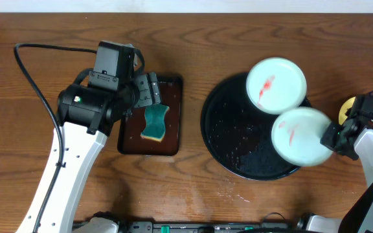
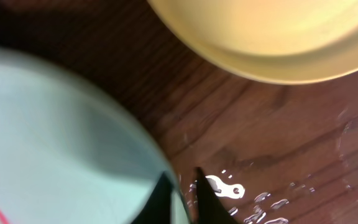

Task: Clean dirty plates on tray and stack at the side
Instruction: 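Move the right gripper back and grip the rim of a pale green plate, then grasp the sponge again with the left gripper and lift it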

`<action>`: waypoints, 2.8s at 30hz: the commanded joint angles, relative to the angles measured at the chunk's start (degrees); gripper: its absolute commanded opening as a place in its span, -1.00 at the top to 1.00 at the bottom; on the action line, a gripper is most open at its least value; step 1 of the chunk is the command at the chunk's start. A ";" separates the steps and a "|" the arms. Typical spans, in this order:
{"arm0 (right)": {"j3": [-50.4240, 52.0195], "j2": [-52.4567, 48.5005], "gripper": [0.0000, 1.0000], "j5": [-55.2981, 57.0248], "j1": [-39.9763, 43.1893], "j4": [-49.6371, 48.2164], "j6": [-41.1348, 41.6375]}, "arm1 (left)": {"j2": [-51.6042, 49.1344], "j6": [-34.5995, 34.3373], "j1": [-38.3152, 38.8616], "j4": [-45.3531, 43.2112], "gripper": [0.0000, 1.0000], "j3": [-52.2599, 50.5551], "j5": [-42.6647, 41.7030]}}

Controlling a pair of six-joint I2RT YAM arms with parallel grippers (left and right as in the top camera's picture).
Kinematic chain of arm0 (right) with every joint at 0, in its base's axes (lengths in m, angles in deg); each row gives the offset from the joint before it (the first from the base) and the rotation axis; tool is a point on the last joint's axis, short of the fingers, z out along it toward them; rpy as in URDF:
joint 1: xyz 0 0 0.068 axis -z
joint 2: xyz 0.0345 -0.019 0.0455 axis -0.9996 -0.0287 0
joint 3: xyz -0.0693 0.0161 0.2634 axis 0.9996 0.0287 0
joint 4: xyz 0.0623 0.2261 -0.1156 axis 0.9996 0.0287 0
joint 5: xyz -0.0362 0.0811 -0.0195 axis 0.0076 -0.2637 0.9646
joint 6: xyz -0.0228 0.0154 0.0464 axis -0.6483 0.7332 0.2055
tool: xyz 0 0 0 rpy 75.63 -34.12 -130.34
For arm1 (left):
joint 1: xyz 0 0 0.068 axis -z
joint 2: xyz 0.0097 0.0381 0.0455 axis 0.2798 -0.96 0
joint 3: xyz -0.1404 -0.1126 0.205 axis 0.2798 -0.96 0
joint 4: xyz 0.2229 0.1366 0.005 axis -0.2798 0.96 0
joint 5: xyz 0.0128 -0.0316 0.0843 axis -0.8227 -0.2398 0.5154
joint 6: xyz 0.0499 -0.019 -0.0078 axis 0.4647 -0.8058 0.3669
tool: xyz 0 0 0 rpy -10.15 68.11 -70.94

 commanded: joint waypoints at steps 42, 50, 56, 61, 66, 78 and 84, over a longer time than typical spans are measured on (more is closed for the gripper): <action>-7.45 14.21 0.24 -17.14 -22.51 4.17 -4.98 | -0.22 0.55 -0.04 0.20 -0.68 0.59 0.09; -10.10 16.79 0.23 -22.29 -22.60 6.80 -4.94 | -9.70 0.52 -0.04 -2.54 -0.61 -9.79 0.07; -10.08 16.55 0.23 -22.86 -23.23 6.95 -4.72 | -23.17 3.39 -0.04 -7.04 -0.39 -13.79 -2.60; -10.08 16.55 0.23 -22.84 -23.23 7.76 -4.74 | -32.70 3.58 -0.04 -8.79 0.07 -13.79 -5.75; -10.08 16.55 0.23 -22.82 -23.23 8.55 -4.74 | -36.44 3.56 -0.04 -9.01 0.85 -13.79 -7.26; -10.08 16.55 0.23 -22.80 -23.21 8.44 -4.74 | -24.39 3.58 -0.04 -8.63 0.00 -10.21 -6.29; -10.08 16.55 0.23 -22.82 -23.23 8.48 -4.72 | -26.21 3.56 -0.04 -14.19 -0.03 -13.09 -0.31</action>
